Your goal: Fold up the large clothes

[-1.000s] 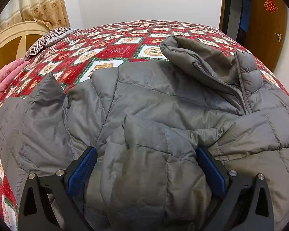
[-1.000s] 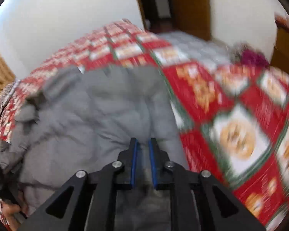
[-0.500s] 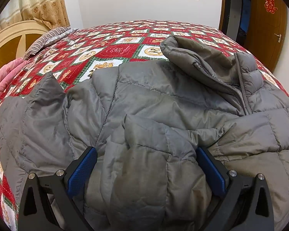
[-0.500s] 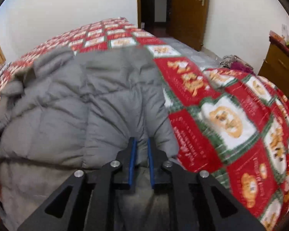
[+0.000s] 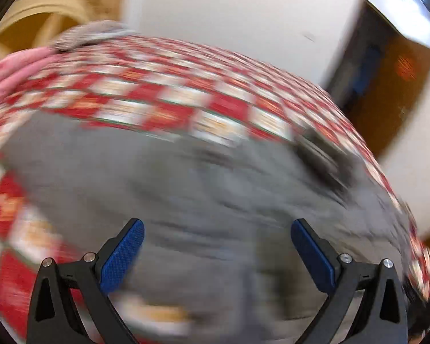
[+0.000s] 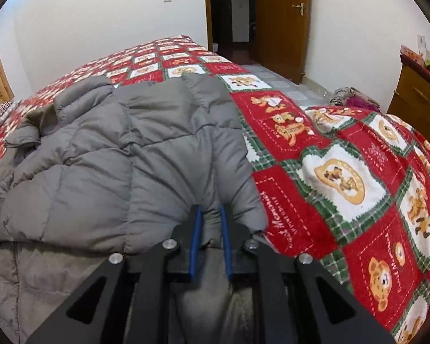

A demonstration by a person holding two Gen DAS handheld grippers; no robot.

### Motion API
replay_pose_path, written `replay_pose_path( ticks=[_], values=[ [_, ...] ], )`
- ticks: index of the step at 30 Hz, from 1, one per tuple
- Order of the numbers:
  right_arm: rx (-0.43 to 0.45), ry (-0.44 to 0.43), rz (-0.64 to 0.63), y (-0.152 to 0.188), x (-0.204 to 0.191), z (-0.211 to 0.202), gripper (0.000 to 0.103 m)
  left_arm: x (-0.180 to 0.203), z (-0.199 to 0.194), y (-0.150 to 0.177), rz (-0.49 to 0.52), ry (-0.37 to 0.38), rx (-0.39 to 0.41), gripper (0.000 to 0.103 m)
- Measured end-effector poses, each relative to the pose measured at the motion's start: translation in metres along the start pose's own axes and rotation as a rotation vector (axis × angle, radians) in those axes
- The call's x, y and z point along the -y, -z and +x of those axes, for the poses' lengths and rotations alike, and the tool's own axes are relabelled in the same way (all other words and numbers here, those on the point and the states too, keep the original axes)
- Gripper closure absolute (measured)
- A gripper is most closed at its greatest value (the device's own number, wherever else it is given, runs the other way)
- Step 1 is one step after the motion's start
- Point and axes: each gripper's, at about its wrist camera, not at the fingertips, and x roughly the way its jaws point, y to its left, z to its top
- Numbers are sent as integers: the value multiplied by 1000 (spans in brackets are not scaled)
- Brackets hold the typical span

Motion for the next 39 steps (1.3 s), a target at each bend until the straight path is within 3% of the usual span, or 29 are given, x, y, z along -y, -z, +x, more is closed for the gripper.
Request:
replay_pose_path(
  ticks=[2, 4, 6, 8, 11, 13, 15, 17, 18, 19, 20, 21, 22, 24, 26, 29, 32, 35, 39],
  values=[
    [3, -14, 11, -1, 2, 2, 86, -56, -9, -15, -111, -127, 39, 1],
    [5, -17, 14, -1, 1, 3, 86, -120, -10, -29, -299, -230, 50, 1],
    [6, -14, 11, -1, 0, 3, 85, -169, -5, -30, -490, -230, 50, 1],
    [7, -15, 8, -1, -1, 3, 84, -195, 7, -29, -586, -234, 25, 1],
    [9, -17, 9, -1, -1, 3, 84, -208, 37, -29, -619, -288, -73, 1],
    [9, -17, 9, -1, -1, 3, 84, -197, 44, -32, -564, -332, -49, 1],
    [10, -21, 13, -1, -1, 3, 83, -187, 50, -34, -510, -325, -29, 1],
    [11, -23, 15, -1, 0, 3, 83, -185, 52, -29, -532, -342, -2, 4],
    [12, -23, 16, 0, -1, 2, 83, -185, 50, -28, -534, -360, 11, 17],
    [12, -24, 16, 0, -1, 2, 83, -183, 50, -27, -523, -377, 24, 38],
    [13, -26, 18, 0, 0, 2, 83, -182, 50, -28, -503, -361, 39, 50],
    [13, -28, 19, -1, 0, 2, 83, -183, 50, -27, -488, -307, 52, 80],
    [14, -29, 20, -1, 0, 2, 83, -184, 51, -29, -489, -231, 52, 96],
    [15, -31, 22, -1, 0, 2, 83, -183, 49, -41, -480, -221, 59, 97],
    [16, -33, 22, -1, 0, 2, 83, -164, 35, -54, -410, -249, 119, 97],
    [18, -38, 27, -1, 1, 2, 83, -106, 4, -75, -237, -171, 228, 97],
    [20, -45, 31, 0, 3, 2, 83, -17, -36, -85, -15, -49, 325, 97],
    [21, -49, 35, 0, 3, 2, 82, 72, -73, -74, 183, 87, 399, 97],
    [23, -60, 43, 0, 4, 3, 82, 174, -84, -41, 385, 236, 393, 97]
  ],
)
